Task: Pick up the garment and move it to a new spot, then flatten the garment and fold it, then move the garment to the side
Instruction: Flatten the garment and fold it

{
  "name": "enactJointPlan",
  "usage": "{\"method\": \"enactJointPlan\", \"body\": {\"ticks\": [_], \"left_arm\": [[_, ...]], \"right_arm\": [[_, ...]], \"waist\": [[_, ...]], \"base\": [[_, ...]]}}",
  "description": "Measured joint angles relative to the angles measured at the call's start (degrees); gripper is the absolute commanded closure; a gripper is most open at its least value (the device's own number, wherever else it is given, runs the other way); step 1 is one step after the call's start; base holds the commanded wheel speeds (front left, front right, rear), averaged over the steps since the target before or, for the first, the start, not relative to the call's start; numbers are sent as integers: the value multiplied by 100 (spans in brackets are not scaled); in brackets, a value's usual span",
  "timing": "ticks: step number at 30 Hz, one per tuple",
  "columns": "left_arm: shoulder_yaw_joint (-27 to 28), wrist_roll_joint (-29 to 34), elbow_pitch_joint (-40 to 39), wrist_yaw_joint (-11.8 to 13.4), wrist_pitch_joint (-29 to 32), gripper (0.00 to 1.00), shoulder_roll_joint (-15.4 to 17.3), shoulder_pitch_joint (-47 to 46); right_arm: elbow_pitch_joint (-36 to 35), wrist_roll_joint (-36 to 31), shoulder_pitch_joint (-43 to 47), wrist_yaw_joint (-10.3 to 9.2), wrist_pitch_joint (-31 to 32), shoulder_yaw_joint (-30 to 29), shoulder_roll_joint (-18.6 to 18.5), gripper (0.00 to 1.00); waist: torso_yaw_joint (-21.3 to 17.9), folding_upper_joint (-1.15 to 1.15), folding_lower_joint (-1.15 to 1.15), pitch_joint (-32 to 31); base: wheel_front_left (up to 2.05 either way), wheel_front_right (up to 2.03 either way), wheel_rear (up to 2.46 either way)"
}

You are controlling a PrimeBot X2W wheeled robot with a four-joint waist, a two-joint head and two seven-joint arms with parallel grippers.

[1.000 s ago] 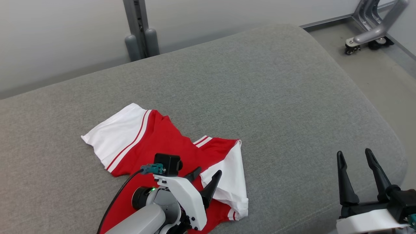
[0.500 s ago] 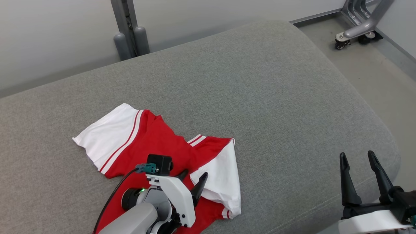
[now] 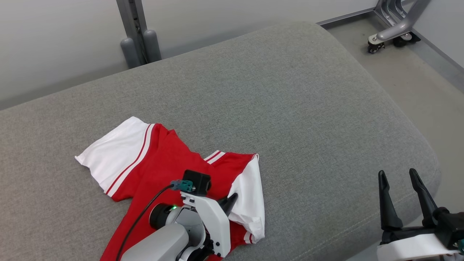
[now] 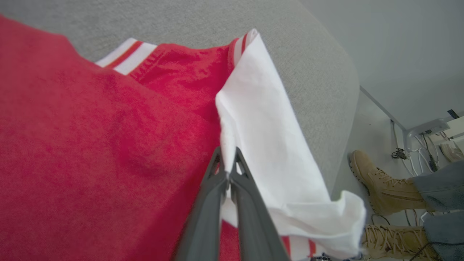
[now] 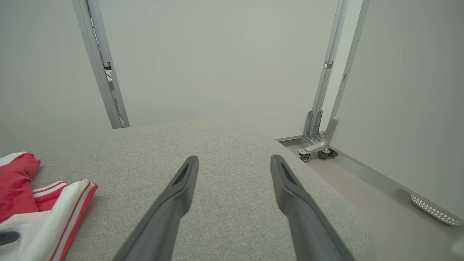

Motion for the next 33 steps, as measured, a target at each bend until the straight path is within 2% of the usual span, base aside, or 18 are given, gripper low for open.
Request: {"method": "enactJointPlan", "body": {"ticks": [4,10,11,12,13,17,19,23,25,28,30,33], "left_arm": [[-192,198,-331,93,76,100,-90,-119],[-516,442,-482,137,145,100,-488,-274],[-524,452,-470,102,85,93,-555,-300],[-511,454,-445,93,-21,51,-628,-304],[-501,449,-379,100,-90,0,-694,-305],[-487,346,-265,-30,-442,0,-742,-337],[-452,-58,-569,-268,-508,0,-739,-270],[-481,-648,-1184,-356,-709,0,-782,-236],[-403,-715,-1300,-51,-1007,0,-781,-352],[-277,-455,-1091,391,-1163,0,-677,-649],[-255,-333,-925,653,-1082,0,-318,-751],[-398,-177,-703,937,-603,0,467,-835]], "right_arm": [[30,20,4,0,1,-25,-1,0],[98,78,-11,0,0,59,-1,0],[111,89,-27,0,1,87,-1,0],[115,107,-43,0,1,103,-1,0],[123,118,-57,0,1,125,-1,0],[164,174,-65,0,1,158,0,0],[176,181,-64,0,0,152,-1,0],[182,190,-62,0,0,124,-1,0],[181,222,-60,0,0,96,0,0],[169,222,-56,0,1,12,-1,0],[162,213,-37,0,0,-29,-2,0],[155,169,7,0,1,-63,-1,0]], "waist": [[-31,0,0,-18],[-118,0,0,-17],[-144,0,0,-15],[-171,0,0,-12],[-197,0,0,-8],[-296,0,0,9],[-329,0,0,13],[-334,0,0,33],[-302,0,0,40],[-226,0,0,32],[-162,0,0,18],[-62,0,0,-10]], "base": [[0,0,0],[0,0,0],[0,0,0],[0,0,0],[0,0,0],[0,0,0],[0,0,0],[0,0,0],[0,0,0],[0,0,0],[0,0,0],[0,0,0]]}}
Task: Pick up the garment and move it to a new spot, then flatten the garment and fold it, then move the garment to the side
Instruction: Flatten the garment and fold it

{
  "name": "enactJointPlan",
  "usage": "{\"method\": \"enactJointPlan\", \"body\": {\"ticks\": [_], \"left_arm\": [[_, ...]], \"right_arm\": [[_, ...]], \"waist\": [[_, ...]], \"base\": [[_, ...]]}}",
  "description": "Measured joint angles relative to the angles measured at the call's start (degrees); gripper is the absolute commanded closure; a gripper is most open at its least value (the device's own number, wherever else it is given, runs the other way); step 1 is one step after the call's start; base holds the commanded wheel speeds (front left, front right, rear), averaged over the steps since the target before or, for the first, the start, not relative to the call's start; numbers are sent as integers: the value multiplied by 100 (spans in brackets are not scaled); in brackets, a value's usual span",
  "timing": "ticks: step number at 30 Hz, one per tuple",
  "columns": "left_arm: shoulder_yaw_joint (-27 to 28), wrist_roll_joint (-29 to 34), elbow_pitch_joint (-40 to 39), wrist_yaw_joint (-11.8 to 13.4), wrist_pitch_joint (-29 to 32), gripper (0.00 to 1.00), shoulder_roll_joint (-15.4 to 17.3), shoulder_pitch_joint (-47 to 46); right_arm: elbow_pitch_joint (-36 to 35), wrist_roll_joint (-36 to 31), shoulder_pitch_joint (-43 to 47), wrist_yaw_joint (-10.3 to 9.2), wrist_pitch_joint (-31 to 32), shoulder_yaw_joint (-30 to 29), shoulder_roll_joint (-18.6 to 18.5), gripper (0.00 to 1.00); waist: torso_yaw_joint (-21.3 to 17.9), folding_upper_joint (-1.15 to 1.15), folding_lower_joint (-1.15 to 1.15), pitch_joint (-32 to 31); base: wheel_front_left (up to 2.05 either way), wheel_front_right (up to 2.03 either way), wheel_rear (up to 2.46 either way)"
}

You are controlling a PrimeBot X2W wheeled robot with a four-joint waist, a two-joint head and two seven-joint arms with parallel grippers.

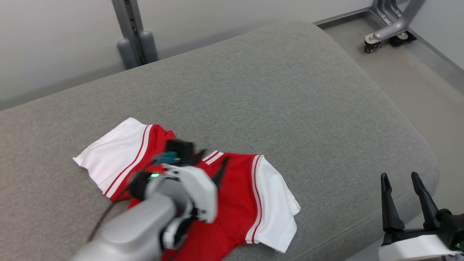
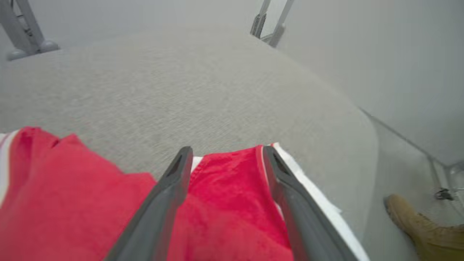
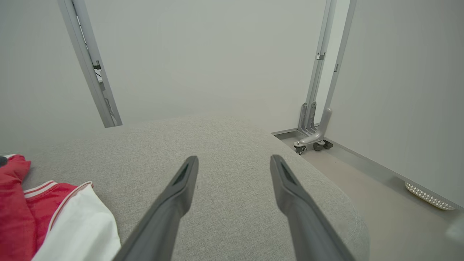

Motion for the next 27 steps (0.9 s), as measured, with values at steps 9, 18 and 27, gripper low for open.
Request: {"method": "enactJointPlan", "body": {"ticks": [9,18,27], "left_arm": [[-252,-211,-465,-285,1474,0,1141,-220],[-420,-211,66,-716,2108,0,1039,-417],[-482,223,1005,-1155,2220,100,767,-403]], "right_arm": [[-3,-16,-5,0,-1,47,1,0],[-5,-31,-159,0,-1,193,3,0],[31,-25,-165,0,-1,145,1,0]], "waist": [[235,0,0,-4],[168,0,0,169],[-24,0,0,277]], "base": [[0,0,0],[0,0,0],[0,0,0]]}}
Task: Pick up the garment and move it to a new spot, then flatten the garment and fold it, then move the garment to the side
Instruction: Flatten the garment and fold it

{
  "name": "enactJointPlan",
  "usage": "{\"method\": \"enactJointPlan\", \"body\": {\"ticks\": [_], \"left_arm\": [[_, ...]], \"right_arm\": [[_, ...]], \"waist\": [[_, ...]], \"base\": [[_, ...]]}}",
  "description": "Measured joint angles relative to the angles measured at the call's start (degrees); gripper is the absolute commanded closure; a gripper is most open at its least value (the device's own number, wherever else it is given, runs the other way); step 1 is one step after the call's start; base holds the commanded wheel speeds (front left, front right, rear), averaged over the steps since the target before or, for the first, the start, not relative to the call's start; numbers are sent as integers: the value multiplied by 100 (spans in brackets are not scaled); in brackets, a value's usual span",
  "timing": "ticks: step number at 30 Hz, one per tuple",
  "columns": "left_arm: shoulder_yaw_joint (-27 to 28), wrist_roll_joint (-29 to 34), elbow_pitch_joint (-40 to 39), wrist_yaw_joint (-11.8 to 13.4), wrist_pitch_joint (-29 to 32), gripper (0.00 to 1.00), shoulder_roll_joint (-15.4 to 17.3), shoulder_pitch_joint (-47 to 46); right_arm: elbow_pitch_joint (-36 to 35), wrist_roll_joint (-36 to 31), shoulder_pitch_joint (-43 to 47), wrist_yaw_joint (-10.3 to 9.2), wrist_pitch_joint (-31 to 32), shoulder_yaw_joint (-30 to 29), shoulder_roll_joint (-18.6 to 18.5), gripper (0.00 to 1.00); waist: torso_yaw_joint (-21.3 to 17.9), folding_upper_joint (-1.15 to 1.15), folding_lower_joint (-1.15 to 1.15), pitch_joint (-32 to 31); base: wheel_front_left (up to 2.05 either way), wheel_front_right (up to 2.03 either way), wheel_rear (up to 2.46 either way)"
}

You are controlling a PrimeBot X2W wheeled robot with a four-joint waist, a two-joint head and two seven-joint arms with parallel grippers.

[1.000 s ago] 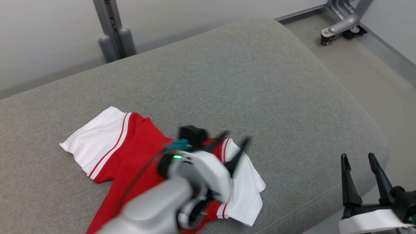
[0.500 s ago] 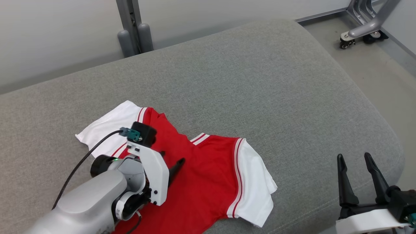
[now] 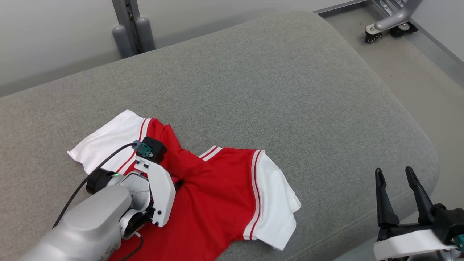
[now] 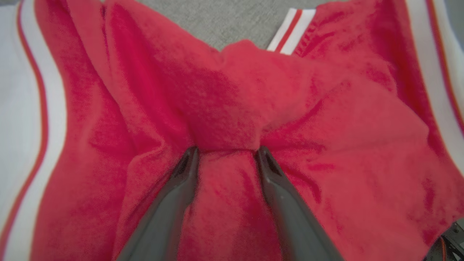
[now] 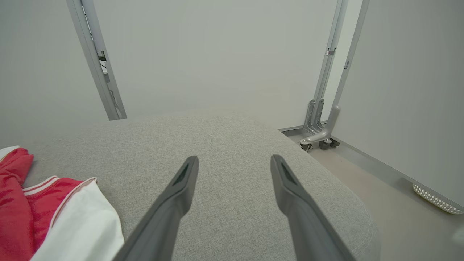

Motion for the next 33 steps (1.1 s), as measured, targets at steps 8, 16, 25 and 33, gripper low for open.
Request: {"method": "enactJointPlan", "body": {"ticks": [8,16,25,33], "left_arm": [[-65,500,281,46,-612,100,-166,-34],[14,1085,624,544,-1284,100,57,-697],[172,1358,1584,445,-2096,100,130,-1105],[644,957,2049,446,-2949,0,-248,-981]], "right_arm": [[19,78,10,0,1,-31,-1,0],[23,78,-36,0,1,21,1,0],[87,79,-81,0,0,166,1,0],[-9,-67,-58,0,1,-37,2,0]], "waist": [[143,0,0,5],[233,0,0,2],[58,0,0,29],[204,0,0,-37]], "base": [[0,0,0],[0,0,0],[0,0,0],[0,0,0]]}}
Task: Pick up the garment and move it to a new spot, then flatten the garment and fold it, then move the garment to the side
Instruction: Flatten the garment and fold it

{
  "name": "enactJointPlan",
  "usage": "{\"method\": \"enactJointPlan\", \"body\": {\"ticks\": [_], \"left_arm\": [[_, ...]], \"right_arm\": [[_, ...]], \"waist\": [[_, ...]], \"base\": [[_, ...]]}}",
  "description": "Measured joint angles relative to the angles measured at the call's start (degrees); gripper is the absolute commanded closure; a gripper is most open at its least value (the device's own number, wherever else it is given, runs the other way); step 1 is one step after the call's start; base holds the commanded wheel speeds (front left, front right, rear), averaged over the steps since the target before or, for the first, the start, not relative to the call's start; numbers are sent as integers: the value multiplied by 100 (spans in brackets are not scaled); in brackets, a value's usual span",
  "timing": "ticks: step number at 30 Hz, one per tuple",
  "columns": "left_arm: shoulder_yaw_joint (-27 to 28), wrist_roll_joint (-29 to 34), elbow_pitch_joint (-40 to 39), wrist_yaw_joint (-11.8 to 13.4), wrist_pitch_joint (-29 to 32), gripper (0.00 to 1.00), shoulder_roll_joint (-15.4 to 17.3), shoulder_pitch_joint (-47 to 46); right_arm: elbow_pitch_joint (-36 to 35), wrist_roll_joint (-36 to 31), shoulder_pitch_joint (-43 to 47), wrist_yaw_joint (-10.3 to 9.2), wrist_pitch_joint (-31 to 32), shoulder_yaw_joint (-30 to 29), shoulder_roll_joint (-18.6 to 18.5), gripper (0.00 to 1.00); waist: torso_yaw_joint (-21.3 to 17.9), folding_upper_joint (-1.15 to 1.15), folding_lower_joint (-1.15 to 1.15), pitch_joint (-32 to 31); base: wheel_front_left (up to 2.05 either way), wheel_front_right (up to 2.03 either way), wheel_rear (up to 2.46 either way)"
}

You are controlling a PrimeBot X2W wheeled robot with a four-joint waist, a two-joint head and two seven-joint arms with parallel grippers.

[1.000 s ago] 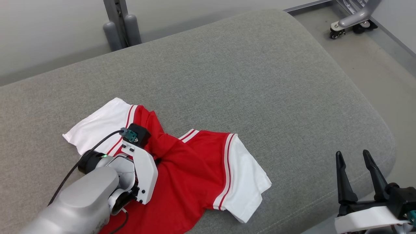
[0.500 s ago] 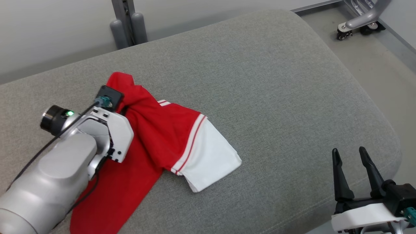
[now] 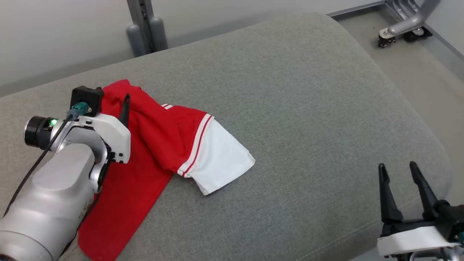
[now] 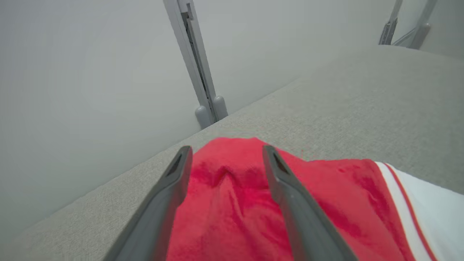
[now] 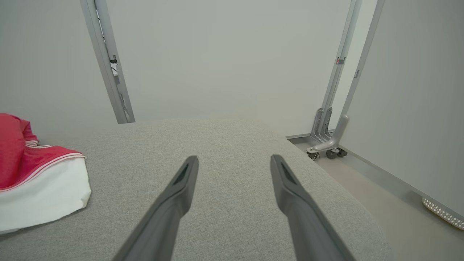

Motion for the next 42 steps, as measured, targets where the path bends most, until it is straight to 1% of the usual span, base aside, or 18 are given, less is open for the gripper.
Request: {"method": "enactJointPlan", "body": {"ticks": [2,3,4,7,9,11,12,14,16,18,22,23,24,26,29,32,37,42], "left_arm": [[282,-71,-159,204,-227,0,-47,77],[445,-71,-315,267,-253,0,-44,135],[698,-27,-624,387,-256,0,-19,226],[1627,519,-1851,800,-268,0,159,665],[2148,927,-2599,1016,-279,0,253,1369],[2631,1223,-3233,1138,-276,0,272,2164],[2849,1384,-3490,1161,-275,0,294,2502],[3275,1628,-3972,1177,-277,0,227,3120],[3596,1918,-4256,1151,-275,0,166,3719],[3936,2135,-4411,1091,-276,0,108,4248],[4590,2599,-4643,834,-275,0,-120,5047],[4989,2751,-4751,708,-276,0,-280,5418],[5144,2843,-4771,609,-276,0,-344,5573],[5383,2984,-4810,325,-276,0,-531,5815],[5578,3185,-4736,-215,-277,0,-747,6006],[5795,3420,-4555,-553,-276,0,-917,6105],[6165,3756,-4399,-878,-276,0,-1209,6150],[6393,4014,-4361,-1050,-276,0,-1376,6122]], "right_arm": [[-112,-112,22,0,0,-112,-1,0],[-180,-158,43,0,0,-164,-3,0],[-244,-208,51,0,-1,-224,-2,0],[-454,-401,60,0,-1,-371,-7,0],[-564,-535,59,0,-1,-425,-5,0],[-631,-649,34,0,-1,-460,-2,0],[-660,-715,27,0,-1,-461,3,0],[-682,-805,19,0,-1,-516,0,0],[-684,-849,19,0,-1,-571,0,0],[-680,-868,23,0,-1,-611,-2,0],[-588,-894,57,0,-1,-673,-2,0],[-514,-907,97,0,-1,-653,-1,0],[-471,-907,114,0,-1,-641,1,0],[-363,-900,172,0,-1,-594,-4,0],[-207,-826,302,0,-1,-495,-1,0],[-48,-751,397,0,-1,-346,1,0],[45,-609,492,0,-1,-222,1,0],[75,-560,519,0,-1,-169,0,0]], "waist": [[108,0,0,-41],[173,0,0,-68],[245,0,0,-96],[519,0,0,-186],[717,0,0,-263],[921,0,0,-361],[1018,0,0,-416],[1212,0,0,-533],[1408,0,0,-647],[1598,0,0,-756],[1933,0,0,-928],[2060,0,0,-1004],[2115,0,0,-1034],[2220,0,0,-1083],[2347,0,0,-1142],[2398,0,0,-1219],[2365,0,0,-1294],[2321,0,0,-1312]], "base": [[0,0,0],[0,0,0],[0,0,0],[0,0,0],[0,0,0],[0,0,0],[0,0,0],[0,0,0],[0,0,0],[0,0,0],[0,0,0],[0,0,0],[0,0,0],[0,0,0],[0,0,0],[0,0,0],[0,0,0],[0,0,0]]}}
